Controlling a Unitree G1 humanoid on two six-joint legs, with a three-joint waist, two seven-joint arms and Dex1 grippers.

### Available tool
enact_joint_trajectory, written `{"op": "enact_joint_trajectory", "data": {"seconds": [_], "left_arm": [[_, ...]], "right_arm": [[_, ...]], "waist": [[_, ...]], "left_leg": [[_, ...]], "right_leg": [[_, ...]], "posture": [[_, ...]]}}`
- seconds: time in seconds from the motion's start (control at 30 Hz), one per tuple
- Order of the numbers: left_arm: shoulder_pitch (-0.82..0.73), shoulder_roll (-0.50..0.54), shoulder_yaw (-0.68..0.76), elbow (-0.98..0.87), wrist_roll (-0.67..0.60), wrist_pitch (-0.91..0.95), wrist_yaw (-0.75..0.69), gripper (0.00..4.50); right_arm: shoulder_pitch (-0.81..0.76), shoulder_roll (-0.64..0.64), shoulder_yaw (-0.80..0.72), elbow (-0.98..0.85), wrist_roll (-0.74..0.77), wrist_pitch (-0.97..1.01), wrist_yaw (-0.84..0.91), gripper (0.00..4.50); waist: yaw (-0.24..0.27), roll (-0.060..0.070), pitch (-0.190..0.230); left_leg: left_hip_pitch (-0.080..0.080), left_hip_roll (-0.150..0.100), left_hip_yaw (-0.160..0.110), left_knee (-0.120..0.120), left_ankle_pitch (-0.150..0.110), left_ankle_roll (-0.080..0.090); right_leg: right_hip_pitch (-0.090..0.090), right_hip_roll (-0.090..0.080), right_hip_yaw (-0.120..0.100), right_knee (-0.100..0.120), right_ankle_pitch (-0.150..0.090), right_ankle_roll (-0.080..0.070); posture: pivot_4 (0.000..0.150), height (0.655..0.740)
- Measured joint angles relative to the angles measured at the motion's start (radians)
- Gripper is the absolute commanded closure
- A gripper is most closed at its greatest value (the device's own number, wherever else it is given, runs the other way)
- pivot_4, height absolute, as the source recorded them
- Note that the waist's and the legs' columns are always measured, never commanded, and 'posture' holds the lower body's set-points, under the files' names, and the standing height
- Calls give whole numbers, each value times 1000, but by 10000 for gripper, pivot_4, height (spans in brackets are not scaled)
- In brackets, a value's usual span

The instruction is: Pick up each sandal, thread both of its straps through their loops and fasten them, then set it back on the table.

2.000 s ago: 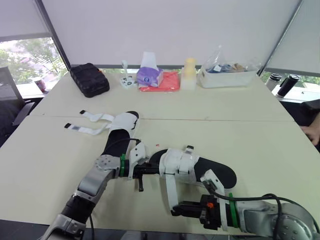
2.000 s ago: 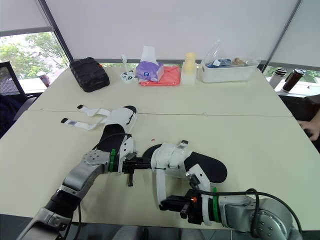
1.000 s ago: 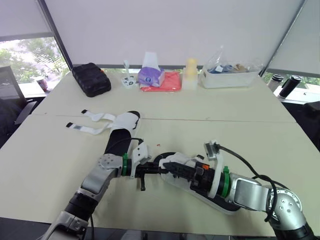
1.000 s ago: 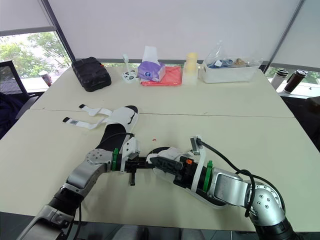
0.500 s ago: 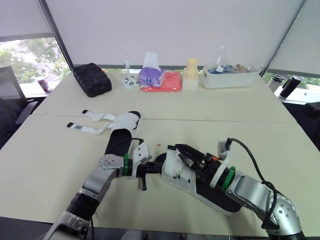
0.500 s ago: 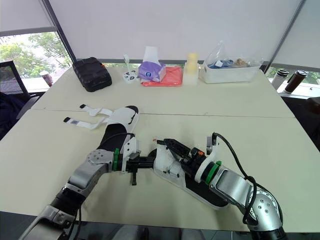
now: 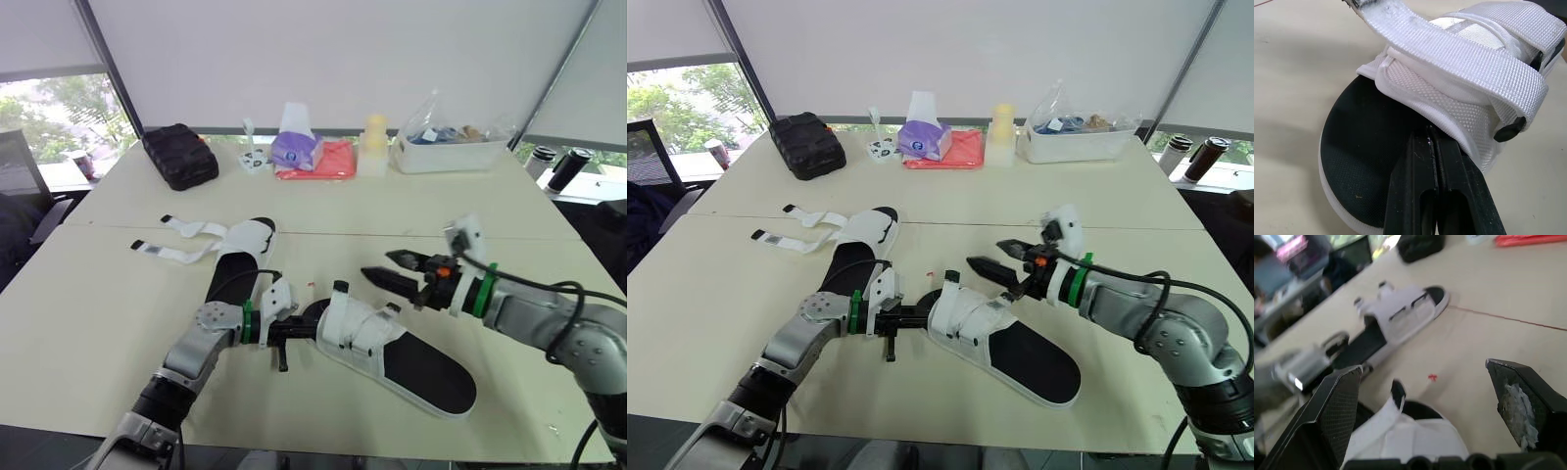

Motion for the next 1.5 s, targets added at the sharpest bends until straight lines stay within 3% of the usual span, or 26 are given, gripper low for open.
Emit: {"op": "enact_joint_trajectory", "data": {"seconds": [0.17,0.43,0.57,0.7,0.77,0.97,1.17,1.5], "left_arm": [[-2,-7,-1,5,1,-2,2,45000],[9,-7,0,-3,1,-3,13,45000],[16,-7,0,-11,1,-3,22,45000],[21,-7,-1,-16,1,-3,29,45000],[23,-7,0,-17,1,-3,31,45000],[25,-7,-1,-22,1,-3,33,45000],[25,-6,-2,-22,1,-5,35,45000],[21,-6,-7,-14,1,-19,35,45000]], "right_arm": [[-65,106,73,102,-131,16,107,1055],[-101,209,91,186,-182,140,175,1055],[-107,254,80,195,-195,171,181,13966],[-115,272,57,193,-197,205,185,35904],[-113,292,39,192,-194,221,179,44759],[-86,320,-29,129,-151,267,153,44759],[-46,329,-149,62,26,327,88,44759],[25,320,-167,82,-74,325,-37,44759]], "waist": [[2,0,0],[1,0,0],[1,0,0],[0,0,0],[0,0,0],[1,0,0],[0,0,0],[1,0,0]], "left_leg": [[0,-1,0,1,0,0],[0,-1,-2,1,0,0],[0,-1,-2,1,0,0],[0,-1,-2,1,0,0],[0,-1,-3,1,0,0],[-1,-2,-3,1,0,0],[-1,-2,-3,1,0,0],[-2,-3,-3,0,0,0]], "right_leg": [[1,-1,0,0,0,0],[1,-3,0,0,0,0],[1,-4,0,0,0,0],[1,-4,0,0,0,0],[1,-4,-1,0,0,0],[1,-5,-1,0,0,0],[1,-6,-1,0,0,0],[0,-7,-1,-1,0,0]], "posture": [[1500,7400],[1500,7400],[1500,7400],[1500,7400],[1500,7400],[1500,7400],[1500,7400],[1500,7400]]}}
